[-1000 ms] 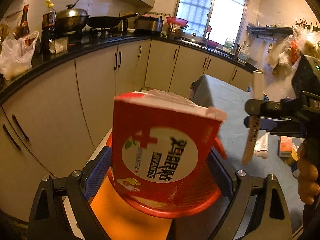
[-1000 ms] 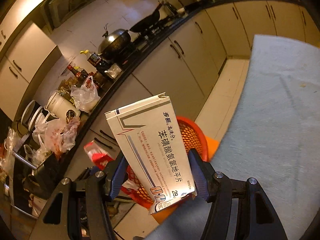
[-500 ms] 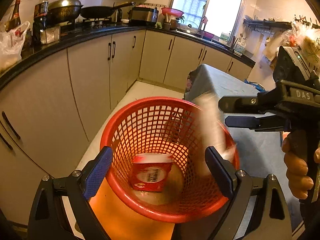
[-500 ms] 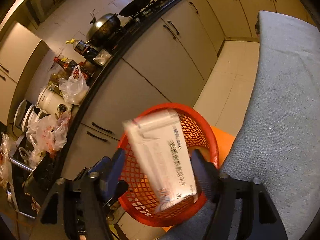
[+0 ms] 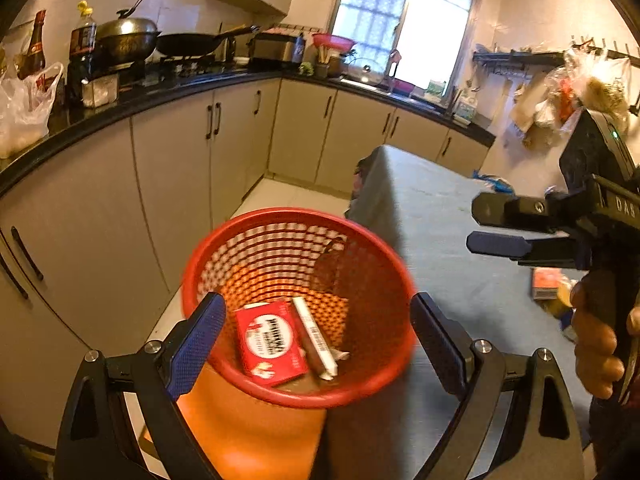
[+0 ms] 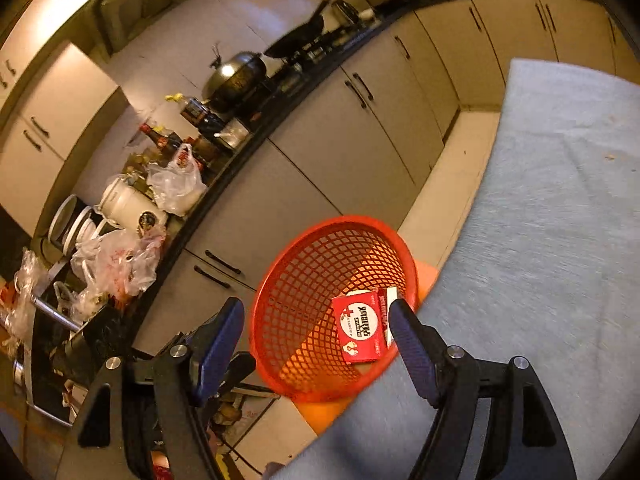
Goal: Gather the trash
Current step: 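Move both grippers back over the table trash pile, then grasp the orange box with the left gripper while the right gripper grasps the clear plastic cup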
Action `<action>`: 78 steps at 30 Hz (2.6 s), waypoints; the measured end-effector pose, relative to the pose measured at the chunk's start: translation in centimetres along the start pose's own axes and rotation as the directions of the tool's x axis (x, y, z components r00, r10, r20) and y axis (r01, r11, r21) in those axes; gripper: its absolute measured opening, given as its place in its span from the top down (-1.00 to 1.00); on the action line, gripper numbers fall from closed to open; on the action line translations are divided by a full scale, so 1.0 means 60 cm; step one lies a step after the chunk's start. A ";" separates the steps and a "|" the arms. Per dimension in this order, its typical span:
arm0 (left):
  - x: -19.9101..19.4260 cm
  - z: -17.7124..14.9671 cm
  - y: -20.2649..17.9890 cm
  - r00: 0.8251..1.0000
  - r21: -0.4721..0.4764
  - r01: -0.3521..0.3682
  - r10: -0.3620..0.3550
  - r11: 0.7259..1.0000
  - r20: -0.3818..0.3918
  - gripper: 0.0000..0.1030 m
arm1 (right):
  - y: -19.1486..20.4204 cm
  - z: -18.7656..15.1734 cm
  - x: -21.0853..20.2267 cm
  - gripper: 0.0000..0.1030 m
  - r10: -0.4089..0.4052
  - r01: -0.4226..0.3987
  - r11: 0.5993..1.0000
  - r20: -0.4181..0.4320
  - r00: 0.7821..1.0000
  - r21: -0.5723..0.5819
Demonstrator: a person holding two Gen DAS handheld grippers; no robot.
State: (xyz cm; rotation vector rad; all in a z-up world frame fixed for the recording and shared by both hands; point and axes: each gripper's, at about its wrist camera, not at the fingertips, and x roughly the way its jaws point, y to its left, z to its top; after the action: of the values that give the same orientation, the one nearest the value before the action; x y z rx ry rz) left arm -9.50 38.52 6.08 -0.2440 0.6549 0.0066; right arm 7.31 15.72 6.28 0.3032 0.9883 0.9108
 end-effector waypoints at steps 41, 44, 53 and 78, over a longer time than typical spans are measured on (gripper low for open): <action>0.063 -0.113 -0.546 0.884 0.373 0.449 -0.341 0.812 -0.321 -0.79 | -0.443 -0.358 -0.697 -0.49 -0.510 0.223 0.771 0.368 0.778 0.596; 0.068 -0.110 -0.550 0.887 0.379 0.442 -0.333 0.813 -0.320 -0.79 | -0.413 -0.356 -0.676 -0.47 -0.441 0.223 0.825 0.345 0.828 0.519; 0.106 -0.072 -0.561 0.905 0.410 0.402 -0.289 0.819 -0.311 -0.79 | -0.374 -0.363 -0.688 -0.41 -0.531 0.369 0.824 0.358 0.768 0.429; 0.350 0.032 -0.575 0.907 0.382 0.258 -0.086 0.887 -0.412 -0.16 | -0.464 -0.376 -0.721 -0.49 -0.534 0.252 0.772 0.381 0.755 0.584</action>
State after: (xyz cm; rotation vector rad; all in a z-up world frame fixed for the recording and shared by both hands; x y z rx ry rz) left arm 11.15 3.94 2.55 0.1316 1.0066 -0.3692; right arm -6.72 -38.57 2.66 0.7105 0.7058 0.1128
